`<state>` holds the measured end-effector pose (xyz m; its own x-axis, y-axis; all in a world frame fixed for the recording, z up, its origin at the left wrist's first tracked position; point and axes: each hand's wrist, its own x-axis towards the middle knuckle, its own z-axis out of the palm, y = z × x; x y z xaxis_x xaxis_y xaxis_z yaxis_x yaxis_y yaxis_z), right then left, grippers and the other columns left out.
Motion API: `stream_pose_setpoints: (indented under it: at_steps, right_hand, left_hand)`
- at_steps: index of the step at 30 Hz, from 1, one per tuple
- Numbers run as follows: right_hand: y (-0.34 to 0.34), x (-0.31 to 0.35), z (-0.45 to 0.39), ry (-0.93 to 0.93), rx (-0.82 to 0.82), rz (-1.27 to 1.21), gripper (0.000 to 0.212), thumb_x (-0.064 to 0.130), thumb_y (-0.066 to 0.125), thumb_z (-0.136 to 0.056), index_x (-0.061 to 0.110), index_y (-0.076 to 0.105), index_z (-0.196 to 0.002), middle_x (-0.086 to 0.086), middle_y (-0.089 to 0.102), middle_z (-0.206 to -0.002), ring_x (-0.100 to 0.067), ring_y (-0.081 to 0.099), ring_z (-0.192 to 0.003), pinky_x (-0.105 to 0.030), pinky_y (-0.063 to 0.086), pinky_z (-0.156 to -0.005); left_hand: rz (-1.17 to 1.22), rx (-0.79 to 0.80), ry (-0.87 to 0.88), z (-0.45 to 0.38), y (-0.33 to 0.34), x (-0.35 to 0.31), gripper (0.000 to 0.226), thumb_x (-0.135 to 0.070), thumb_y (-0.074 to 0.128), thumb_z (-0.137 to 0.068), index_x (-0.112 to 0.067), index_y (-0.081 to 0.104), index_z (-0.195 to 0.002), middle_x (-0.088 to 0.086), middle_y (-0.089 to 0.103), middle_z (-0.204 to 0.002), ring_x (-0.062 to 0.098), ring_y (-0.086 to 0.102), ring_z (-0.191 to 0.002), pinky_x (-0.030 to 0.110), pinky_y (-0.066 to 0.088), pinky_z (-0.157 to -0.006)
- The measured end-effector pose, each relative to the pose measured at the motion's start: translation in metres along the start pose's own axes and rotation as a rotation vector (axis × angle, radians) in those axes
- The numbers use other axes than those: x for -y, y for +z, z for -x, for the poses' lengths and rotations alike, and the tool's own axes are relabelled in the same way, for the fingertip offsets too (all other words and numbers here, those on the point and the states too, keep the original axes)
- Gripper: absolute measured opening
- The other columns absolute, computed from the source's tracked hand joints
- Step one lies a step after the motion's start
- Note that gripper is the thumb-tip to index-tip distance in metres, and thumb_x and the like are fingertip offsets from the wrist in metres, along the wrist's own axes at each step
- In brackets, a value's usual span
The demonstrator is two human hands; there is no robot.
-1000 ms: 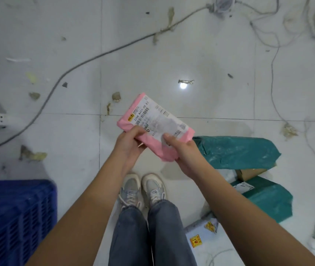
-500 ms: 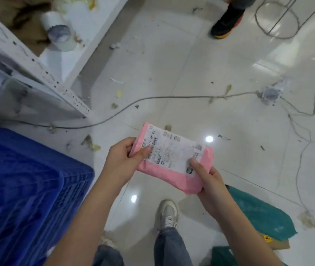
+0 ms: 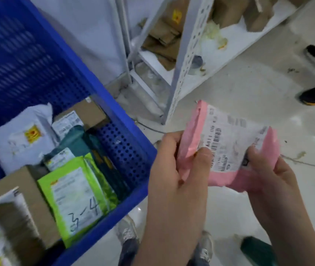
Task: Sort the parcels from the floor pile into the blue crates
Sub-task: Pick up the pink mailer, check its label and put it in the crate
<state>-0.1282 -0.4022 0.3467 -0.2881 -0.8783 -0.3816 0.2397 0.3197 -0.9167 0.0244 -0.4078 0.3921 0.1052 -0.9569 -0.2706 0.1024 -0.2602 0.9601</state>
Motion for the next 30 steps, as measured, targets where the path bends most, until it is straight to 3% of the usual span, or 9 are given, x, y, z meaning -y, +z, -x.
stream_pose_setpoints:
  at_steps: [5,8,11,14,20,24,26,28,30]
  right_hand:
    - [0.107,0.039,0.003,-0.105,0.267,0.155,0.032,0.033,0.069,-0.057,0.037,0.074,-0.089,0.007,0.075,-0.100,-0.015,0.072,-0.091,-0.028,0.059,-0.070]
    - [0.168,0.038,-0.001,-0.078,0.480,0.311,0.027,0.031,0.071,-0.065,0.037,0.073,-0.091,0.014,0.074,-0.097,-0.007,0.072,-0.087,-0.018,0.057,-0.064]
    - [0.222,0.017,-0.018,-0.062,0.576,0.576,0.018,0.017,0.064,-0.085,0.031,0.068,-0.095,0.015,0.074,-0.098,0.001,0.069,-0.089,-0.014,0.055,-0.074]
    - [0.271,-0.006,-0.037,-0.106,0.653,0.846,0.026,0.009,0.050,-0.091,0.030,0.063,-0.099,0.020,0.067,-0.097,0.008,0.062,-0.087,-0.001,0.046,-0.068]
    - [0.353,-0.046,-0.079,-0.142,0.631,1.102,0.032,0.003,0.044,-0.088,0.009,0.057,-0.116,-0.004,0.061,-0.107,-0.019,0.055,-0.096,-0.027,0.043,-0.078]
    - [0.388,-0.052,-0.089,-0.155,0.648,1.003,0.020,0.006,0.054,-0.086,0.014,0.063,-0.102,0.004,0.062,-0.090,-0.010,0.059,-0.080,-0.019,0.049,-0.066]
    - [0.389,-0.053,-0.081,-0.013,0.714,0.846,0.008,0.014,0.064,-0.082,0.021,0.065,-0.084,0.011,0.069,-0.078,-0.003,0.066,-0.068,-0.014,0.054,-0.056]
    - [0.379,-0.050,-0.067,0.187,0.851,0.713,0.005,0.023,0.070,-0.079,0.021,0.067,-0.082,0.006,0.075,-0.076,-0.007,0.071,-0.068,-0.020,0.056,-0.053]
    - [0.355,-0.044,-0.055,0.332,0.978,0.680,0.023,0.037,0.072,-0.074,0.021,0.066,-0.090,0.006,0.075,-0.077,-0.008,0.072,-0.069,-0.019,0.054,-0.053]
  left_hand:
    - [0.189,-0.242,-0.076,-0.041,-0.104,-0.033,0.013,-0.020,0.068,-0.074,-0.032,0.072,-0.076,-0.015,0.075,-0.082,0.002,0.071,-0.075,0.017,0.054,-0.061]
    - [0.184,-0.284,-0.147,-0.056,-0.172,-0.035,0.017,-0.020,0.063,-0.078,-0.032,0.074,-0.075,-0.011,0.076,-0.084,0.005,0.072,-0.077,0.027,0.053,-0.070]
    - [0.025,-0.353,-0.214,-0.068,-0.229,-0.020,0.019,-0.014,0.061,-0.085,-0.021,0.073,-0.073,-0.014,0.075,-0.074,-0.003,0.069,-0.062,0.013,0.052,-0.056]
    - [-0.195,-0.327,-0.278,-0.086,-0.273,0.000,0.019,-0.010,0.061,-0.087,-0.020,0.069,-0.075,-0.014,0.072,-0.072,-0.008,0.063,-0.058,0.005,0.046,-0.050]
    - [-0.335,-0.290,-0.392,-0.148,-0.323,0.031,0.012,0.000,0.056,-0.088,-0.009,0.063,-0.087,0.003,0.063,-0.089,0.017,0.060,-0.079,0.031,0.052,-0.076]
    - [-0.230,-0.431,-0.344,-0.170,-0.344,0.028,0.014,-0.003,0.054,-0.089,-0.014,0.054,-0.080,0.000,0.059,-0.084,0.013,0.059,-0.074,0.029,0.055,-0.070]
    - [-0.151,-0.505,-0.275,-0.163,-0.359,0.021,0.011,-0.010,0.056,-0.089,-0.019,0.055,-0.084,-0.003,0.059,-0.085,0.006,0.062,-0.069,0.020,0.056,-0.058]
    - [-0.165,-0.458,-0.233,-0.150,-0.374,0.018,0.006,-0.016,0.059,-0.090,-0.021,0.061,-0.090,-0.006,0.064,-0.085,0.004,0.065,-0.068,0.017,0.056,-0.057]
    - [-0.213,-0.275,-0.235,-0.137,-0.379,0.017,0.012,-0.018,0.060,-0.090,-0.027,0.066,-0.093,-0.007,0.069,-0.089,0.004,0.067,-0.073,0.017,0.056,-0.067]
